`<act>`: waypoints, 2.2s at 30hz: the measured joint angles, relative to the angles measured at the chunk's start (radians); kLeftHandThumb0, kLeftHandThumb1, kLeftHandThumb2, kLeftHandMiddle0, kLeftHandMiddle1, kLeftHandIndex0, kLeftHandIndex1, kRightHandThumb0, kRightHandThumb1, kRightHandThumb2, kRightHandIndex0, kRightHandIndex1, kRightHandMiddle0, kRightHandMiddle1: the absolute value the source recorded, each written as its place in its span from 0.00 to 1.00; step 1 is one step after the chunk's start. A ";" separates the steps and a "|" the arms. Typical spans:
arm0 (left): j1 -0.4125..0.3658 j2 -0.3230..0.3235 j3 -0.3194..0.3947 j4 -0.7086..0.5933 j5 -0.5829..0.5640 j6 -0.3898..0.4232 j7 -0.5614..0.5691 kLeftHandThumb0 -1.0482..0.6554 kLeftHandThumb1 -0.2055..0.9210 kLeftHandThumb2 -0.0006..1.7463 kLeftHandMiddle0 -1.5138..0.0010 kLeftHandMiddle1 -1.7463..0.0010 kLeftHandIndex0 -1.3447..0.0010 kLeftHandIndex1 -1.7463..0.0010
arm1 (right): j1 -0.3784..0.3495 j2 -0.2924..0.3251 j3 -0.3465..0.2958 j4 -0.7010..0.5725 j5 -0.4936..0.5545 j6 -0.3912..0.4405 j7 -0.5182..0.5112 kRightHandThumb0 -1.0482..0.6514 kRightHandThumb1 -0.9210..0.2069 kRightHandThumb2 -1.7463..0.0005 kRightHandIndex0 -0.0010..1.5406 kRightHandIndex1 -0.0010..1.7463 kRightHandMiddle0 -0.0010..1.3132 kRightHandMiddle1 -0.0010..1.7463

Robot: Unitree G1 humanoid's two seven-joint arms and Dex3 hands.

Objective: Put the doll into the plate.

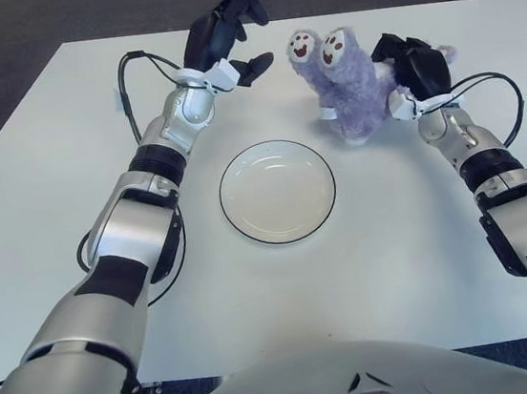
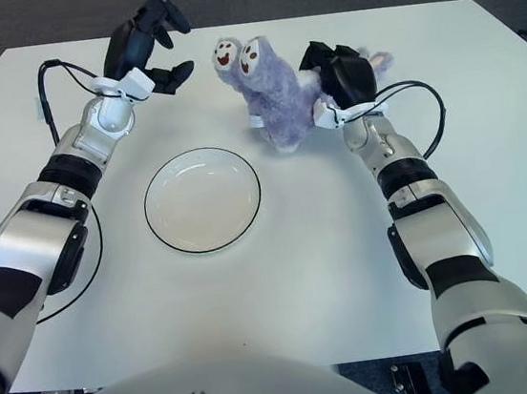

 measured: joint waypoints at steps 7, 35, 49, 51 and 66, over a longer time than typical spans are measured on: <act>0.066 0.038 0.039 -0.032 -0.034 0.030 -0.056 0.49 0.99 0.32 0.84 0.09 0.88 0.00 | 0.006 0.011 -0.015 -0.069 0.000 0.003 0.000 0.62 0.83 0.09 0.59 0.83 0.53 1.00; 0.199 0.050 0.130 -0.061 -0.084 0.181 -0.068 0.41 1.00 0.30 0.77 0.24 0.86 0.00 | 0.057 0.074 -0.025 -0.371 0.003 0.049 0.106 0.62 0.81 0.07 0.53 0.94 0.51 1.00; 0.228 0.012 0.158 -0.062 -0.131 0.237 -0.073 0.41 1.00 0.30 0.75 0.20 0.86 0.00 | 0.116 0.153 -0.004 -0.478 0.021 0.038 0.222 0.62 0.77 0.09 0.51 0.94 0.49 1.00; 0.228 0.009 0.158 -0.062 -0.134 0.237 -0.077 0.41 1.00 0.30 0.75 0.19 0.86 0.00 | 0.122 0.164 -0.001 -0.486 0.021 0.038 0.233 0.62 0.77 0.09 0.51 0.94 0.49 1.00; 0.229 -0.007 0.140 -0.048 -0.132 0.237 -0.084 0.41 1.00 0.30 0.77 0.20 0.86 0.00 | 0.164 0.211 0.022 -0.584 0.021 0.041 0.331 0.62 0.72 0.12 0.47 0.98 0.44 1.00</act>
